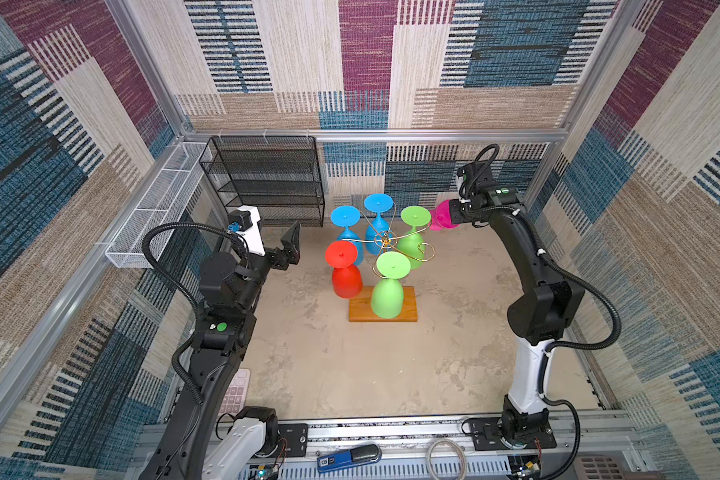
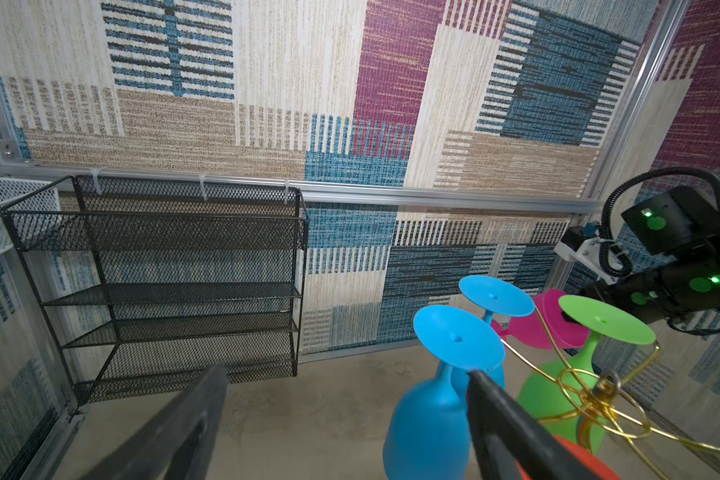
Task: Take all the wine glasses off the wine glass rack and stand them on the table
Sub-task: 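Lower the magenta glass onto the table beside the rack with the right gripper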
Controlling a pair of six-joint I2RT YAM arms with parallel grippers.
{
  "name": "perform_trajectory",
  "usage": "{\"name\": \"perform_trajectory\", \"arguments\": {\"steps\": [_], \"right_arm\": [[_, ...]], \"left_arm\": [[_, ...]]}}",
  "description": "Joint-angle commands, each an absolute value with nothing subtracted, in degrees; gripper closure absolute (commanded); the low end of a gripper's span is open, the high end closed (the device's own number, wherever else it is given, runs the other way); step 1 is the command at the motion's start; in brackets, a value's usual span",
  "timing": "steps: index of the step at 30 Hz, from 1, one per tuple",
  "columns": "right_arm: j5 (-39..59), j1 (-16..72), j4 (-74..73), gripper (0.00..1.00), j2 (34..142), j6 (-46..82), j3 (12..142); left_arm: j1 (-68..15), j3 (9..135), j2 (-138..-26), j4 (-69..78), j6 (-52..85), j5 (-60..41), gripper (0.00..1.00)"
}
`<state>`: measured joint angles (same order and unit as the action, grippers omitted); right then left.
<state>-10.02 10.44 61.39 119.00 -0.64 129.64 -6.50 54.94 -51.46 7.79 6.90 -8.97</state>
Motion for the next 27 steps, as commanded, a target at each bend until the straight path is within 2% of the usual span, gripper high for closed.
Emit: {"name": "perform_trajectory", "arguments": {"steps": [1,27], "right_arm": [[-9.18,10.28,63.94,1.00,121.57,-1.86,132.52],[-9.06,9.05,65.13,1.00,120.30,-3.95,120.62]], "left_arm": [[-6.34,52.73,-49.25,9.35,5.52,-7.31,0.08],[-6.35,51.79,-46.76,5.11,3.26,-8.51,0.08]]}}
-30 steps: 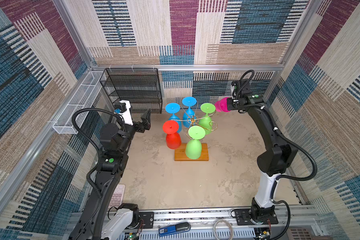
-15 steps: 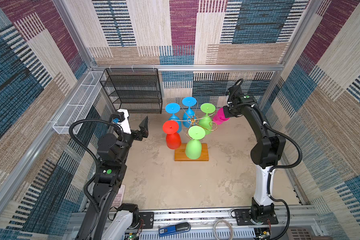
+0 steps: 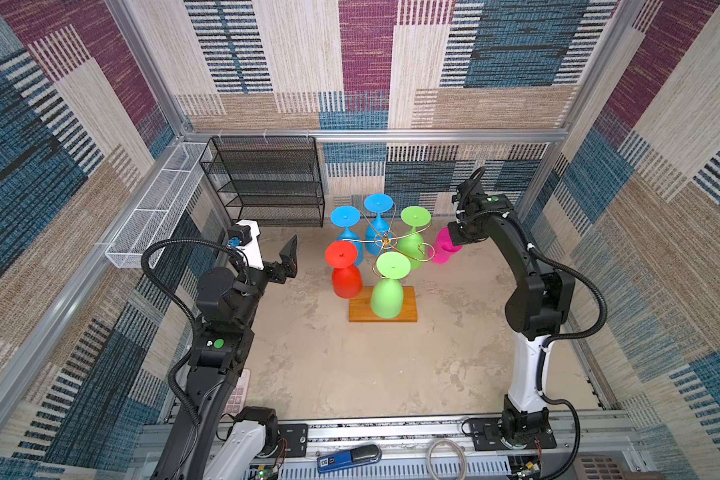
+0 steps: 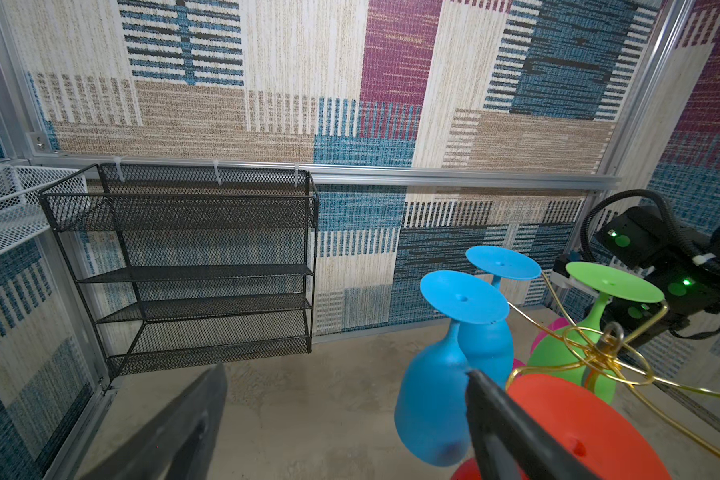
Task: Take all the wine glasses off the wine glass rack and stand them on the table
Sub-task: 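Lower the magenta glass onto the table beside the rack with the right gripper, then open the right gripper and lift it off the magenta glass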
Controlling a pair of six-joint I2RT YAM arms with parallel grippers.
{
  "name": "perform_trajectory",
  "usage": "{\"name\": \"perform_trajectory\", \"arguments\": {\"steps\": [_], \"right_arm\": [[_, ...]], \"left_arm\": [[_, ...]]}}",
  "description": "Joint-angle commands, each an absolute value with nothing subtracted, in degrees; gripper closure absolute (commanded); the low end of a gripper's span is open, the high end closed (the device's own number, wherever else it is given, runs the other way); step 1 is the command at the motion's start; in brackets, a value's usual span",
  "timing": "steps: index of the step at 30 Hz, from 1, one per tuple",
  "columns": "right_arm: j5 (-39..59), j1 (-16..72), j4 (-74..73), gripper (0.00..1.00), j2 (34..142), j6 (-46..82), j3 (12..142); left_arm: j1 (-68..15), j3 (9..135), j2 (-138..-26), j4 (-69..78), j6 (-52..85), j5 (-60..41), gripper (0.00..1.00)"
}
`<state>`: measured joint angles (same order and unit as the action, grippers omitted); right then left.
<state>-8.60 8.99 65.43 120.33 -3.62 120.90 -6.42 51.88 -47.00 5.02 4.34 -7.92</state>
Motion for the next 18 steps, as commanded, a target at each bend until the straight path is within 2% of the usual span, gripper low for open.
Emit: {"name": "perform_trajectory", "arguments": {"steps": [1,8,13,18], "right_arm": [[-8.92,9.05,65.18,1.00,120.43,-3.95,120.41],[-8.53,9.06,65.13,0.99,120.67,-3.87,119.90],[-8.32,9.10,65.21,0.95,121.03,-3.70,119.77],[-8.09,9.11,65.13,0.84,120.86,-3.44,120.41]], "left_arm": [[-6.35,51.77,-46.75,4.93,3.30,-8.53,0.08],[-6.39,51.86,-46.78,4.93,3.42,-9.06,0.08],[-6.33,51.94,-46.76,4.90,3.52,-9.45,0.08],[-6.33,51.96,-46.79,4.87,3.52,-9.66,0.08]]}}
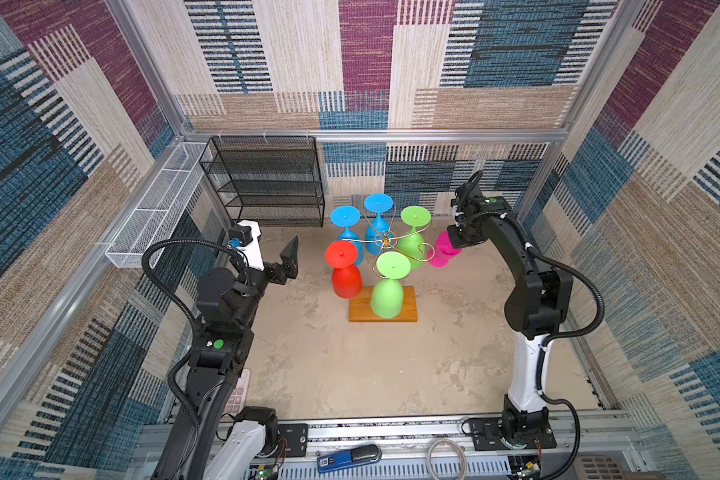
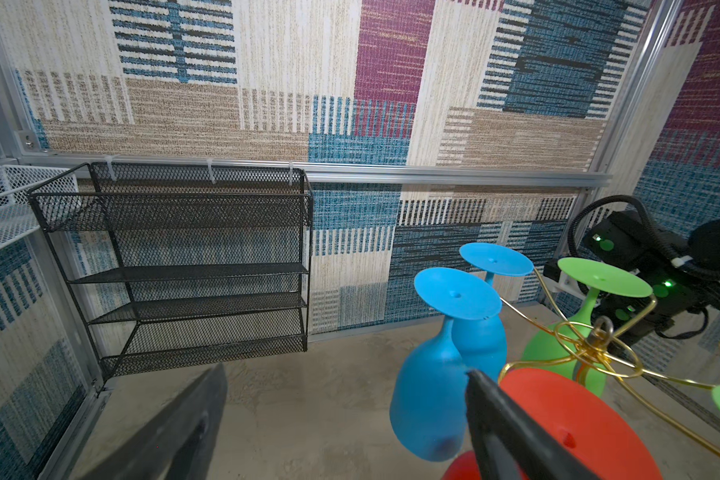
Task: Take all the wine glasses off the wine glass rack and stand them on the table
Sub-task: 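Open the right gripper and lift it off the magenta glass, then move the right gripper to the foot of a green glass on the rack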
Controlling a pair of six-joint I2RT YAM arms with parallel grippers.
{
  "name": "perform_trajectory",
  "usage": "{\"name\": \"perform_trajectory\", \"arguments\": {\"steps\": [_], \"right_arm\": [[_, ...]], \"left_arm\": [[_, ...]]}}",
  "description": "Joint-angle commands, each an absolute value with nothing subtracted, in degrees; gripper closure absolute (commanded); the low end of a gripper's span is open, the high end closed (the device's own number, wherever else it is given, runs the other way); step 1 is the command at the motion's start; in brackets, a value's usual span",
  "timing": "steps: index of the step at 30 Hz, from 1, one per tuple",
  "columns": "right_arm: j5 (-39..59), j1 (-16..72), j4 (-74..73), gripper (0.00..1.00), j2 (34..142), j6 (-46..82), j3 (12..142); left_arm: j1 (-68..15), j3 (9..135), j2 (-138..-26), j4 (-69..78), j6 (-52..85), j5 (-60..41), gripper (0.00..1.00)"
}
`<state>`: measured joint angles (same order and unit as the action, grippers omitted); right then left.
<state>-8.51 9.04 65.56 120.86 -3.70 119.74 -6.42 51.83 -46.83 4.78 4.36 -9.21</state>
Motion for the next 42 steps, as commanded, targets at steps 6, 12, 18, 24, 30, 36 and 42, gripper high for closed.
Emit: {"name": "perform_trajectory", "arguments": {"steps": [6,12,18,24,30,36,42], "right_arm": [[-5.50,9.10,64.95,0.73,120.50,-2.92,123.50],[-1.55,9.05,64.69,0.67,120.33,-2.64,128.58],[0.44,9.05,63.69,0.64,119.78,-1.82,131.01],[7.33,7.92,61.14,0.62,116.45,-0.91,132.55],[17.27,7.22,52.30,0.53,107.23,1.63,124.45],[28.70,7.21,32.49,0.31,90.49,8.29,101.59],[37.39,7.25,20.94,0.25,80.94,15.23,87.41]], "left_arm": [[-6.33,52.12,-46.78,4.67,3.54,-10.02,0.08],[-6.40,52.13,-46.58,4.48,3.47,-10.02,0.08],[-6.33,51.97,-46.38,4.23,3.43,-9.91,0.08],[-6.33,51.51,-45.79,4.22,3.51,-9.37,0.09],[-6.33,51.09,-45.35,4.54,3.94,-9.05,0.09],[-6.36,50.82,-45.07,4.65,4.04,-8.55,0.09],[-6.36,50.46,-45.07,6.01,4.22,-8.27,0.09]]}}
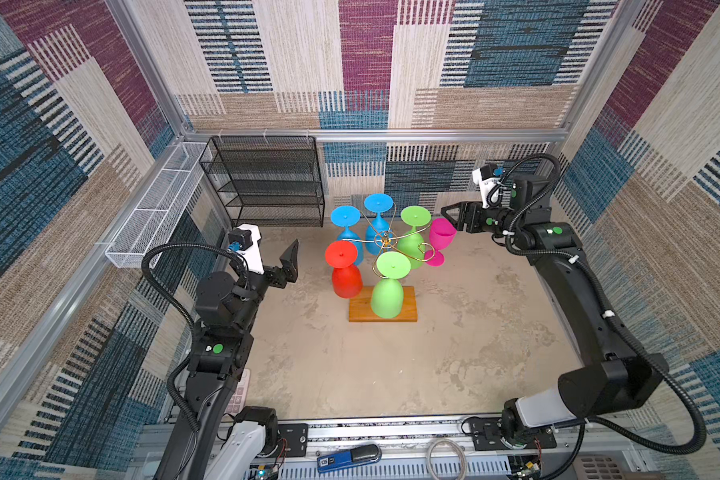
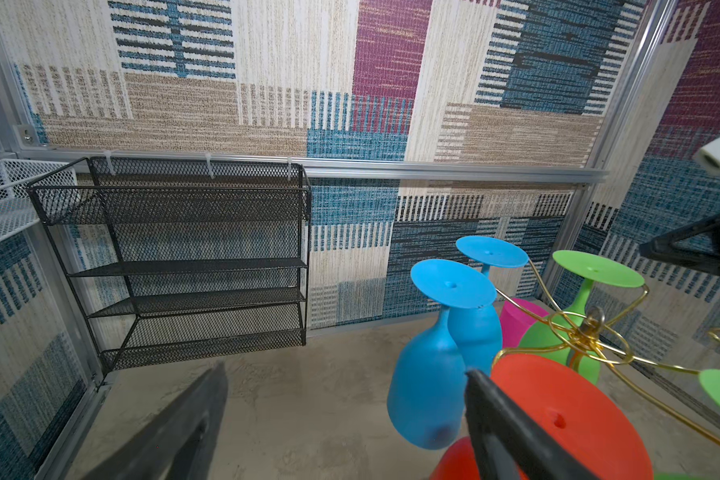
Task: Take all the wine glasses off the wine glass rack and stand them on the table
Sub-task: 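Move the right gripper to the foot of a green glass on the rack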
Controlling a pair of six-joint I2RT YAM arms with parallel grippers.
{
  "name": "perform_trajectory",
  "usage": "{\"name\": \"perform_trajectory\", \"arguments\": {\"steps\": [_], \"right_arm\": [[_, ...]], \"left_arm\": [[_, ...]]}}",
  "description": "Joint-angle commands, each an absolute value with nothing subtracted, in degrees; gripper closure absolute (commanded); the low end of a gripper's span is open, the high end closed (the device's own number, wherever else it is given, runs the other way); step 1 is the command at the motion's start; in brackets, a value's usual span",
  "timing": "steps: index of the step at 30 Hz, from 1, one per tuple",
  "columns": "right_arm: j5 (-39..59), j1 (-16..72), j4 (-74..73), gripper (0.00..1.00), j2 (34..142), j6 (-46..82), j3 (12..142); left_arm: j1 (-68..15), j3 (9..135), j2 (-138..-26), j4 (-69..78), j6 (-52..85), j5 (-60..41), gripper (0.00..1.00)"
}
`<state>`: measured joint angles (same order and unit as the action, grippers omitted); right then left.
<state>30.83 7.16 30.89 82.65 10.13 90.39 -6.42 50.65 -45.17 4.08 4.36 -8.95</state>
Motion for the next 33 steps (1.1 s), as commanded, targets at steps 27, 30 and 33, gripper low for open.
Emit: {"name": "perform_trajectory", "arguments": {"steps": [27,30,33], "right_arm": [[50.22,7.46,18.31,0.45,89.03,18.16,89.39],[50.27,7.71,18.21,0.44,89.20,18.32,89.38],[50.10,8.24,18.24,0.45,89.66,18.25,89.47]], "left_arm": [[-6.33,48.40,-44.63,8.83,5.71,-10.01,0.09],[-6.32,48.39,-44.65,8.92,5.80,-10.12,0.09],[-6.25,48.38,-44.65,9.00,5.84,-10.34,0.09]]}}
